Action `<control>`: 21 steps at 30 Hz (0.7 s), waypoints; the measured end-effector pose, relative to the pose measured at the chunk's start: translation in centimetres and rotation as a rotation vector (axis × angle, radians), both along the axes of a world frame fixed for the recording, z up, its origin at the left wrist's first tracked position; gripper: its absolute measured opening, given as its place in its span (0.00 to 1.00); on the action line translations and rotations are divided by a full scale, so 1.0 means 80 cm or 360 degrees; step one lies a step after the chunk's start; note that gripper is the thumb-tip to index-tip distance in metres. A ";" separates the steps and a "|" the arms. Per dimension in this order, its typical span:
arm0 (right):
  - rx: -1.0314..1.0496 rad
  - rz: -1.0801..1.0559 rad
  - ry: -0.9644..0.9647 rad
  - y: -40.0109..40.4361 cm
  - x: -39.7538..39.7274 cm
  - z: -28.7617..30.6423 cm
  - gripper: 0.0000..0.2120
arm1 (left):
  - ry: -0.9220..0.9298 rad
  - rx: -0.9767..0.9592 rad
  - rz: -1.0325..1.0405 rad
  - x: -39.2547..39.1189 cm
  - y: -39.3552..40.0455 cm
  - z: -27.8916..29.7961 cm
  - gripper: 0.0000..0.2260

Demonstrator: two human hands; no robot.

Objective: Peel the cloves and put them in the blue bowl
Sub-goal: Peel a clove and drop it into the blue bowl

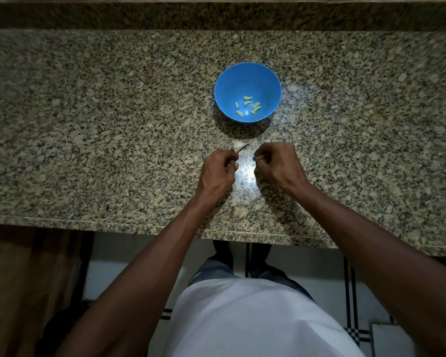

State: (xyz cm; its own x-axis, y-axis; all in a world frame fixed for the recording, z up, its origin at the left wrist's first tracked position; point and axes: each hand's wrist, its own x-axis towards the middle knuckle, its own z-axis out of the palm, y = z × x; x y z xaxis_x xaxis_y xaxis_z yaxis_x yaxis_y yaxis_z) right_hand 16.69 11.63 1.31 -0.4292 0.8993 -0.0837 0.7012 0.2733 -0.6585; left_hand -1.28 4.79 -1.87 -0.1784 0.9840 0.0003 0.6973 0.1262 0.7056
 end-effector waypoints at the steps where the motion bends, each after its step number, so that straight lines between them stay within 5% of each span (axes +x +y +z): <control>1: -0.0003 0.0012 -0.0002 0.000 -0.001 0.001 0.08 | 0.0001 -0.0004 0.0003 0.000 0.000 0.000 0.09; 21: 0.0221 0.0405 -0.0414 -0.007 0.002 0.007 0.06 | -0.0012 -0.0011 0.0026 -0.002 0.004 -0.003 0.09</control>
State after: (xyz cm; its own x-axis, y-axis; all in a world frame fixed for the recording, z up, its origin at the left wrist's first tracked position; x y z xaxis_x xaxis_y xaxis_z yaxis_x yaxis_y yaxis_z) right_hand 16.84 11.10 1.87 -0.6206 0.7771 -0.1044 0.7382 0.5341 -0.4121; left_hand -1.46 5.14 -2.10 -0.1946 0.9809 -0.0080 0.6896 0.1426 0.7100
